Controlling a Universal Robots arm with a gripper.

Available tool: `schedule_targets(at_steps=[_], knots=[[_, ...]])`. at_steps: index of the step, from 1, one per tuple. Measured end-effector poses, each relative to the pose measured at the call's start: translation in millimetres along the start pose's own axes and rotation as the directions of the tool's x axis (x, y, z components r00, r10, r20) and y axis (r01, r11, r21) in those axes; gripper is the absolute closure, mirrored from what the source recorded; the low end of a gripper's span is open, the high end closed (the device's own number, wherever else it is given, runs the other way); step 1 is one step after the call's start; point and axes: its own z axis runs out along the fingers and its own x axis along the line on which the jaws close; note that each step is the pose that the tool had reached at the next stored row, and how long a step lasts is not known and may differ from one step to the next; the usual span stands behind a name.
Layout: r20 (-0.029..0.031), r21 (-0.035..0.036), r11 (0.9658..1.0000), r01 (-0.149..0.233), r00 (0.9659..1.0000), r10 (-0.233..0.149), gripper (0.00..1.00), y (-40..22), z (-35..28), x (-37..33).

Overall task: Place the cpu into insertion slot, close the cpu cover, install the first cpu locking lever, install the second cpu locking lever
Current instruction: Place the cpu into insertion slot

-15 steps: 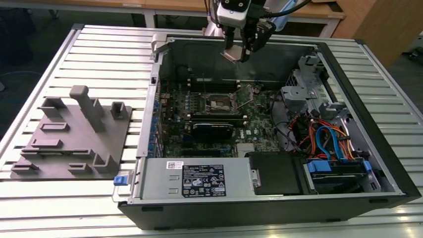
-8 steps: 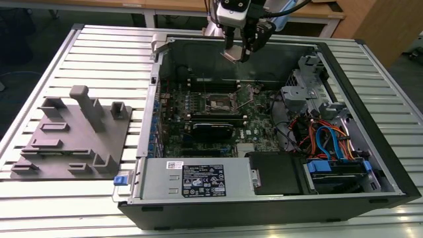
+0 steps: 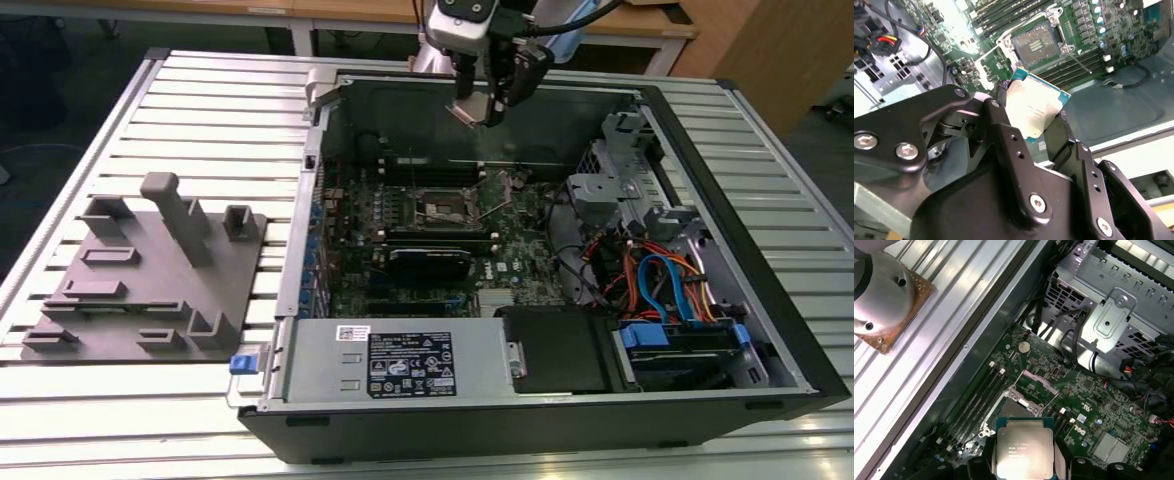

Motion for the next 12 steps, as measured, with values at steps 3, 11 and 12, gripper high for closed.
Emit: schedule_targets(at_steps=[3,11,12], knots=[[0.0033,-0.0008,0.9993,-0.038,0.9993,0.038,0.46,0.0,0.2,0.0],[0.012,-0.0034,0.9904,-0.138,0.9903,0.138,0.46,-0.3,0.7,0.1],[0.0124,-0.0034,0.9898,-0.142,0.9898,0.142,0.46,-0.3,0.7,0.1]])
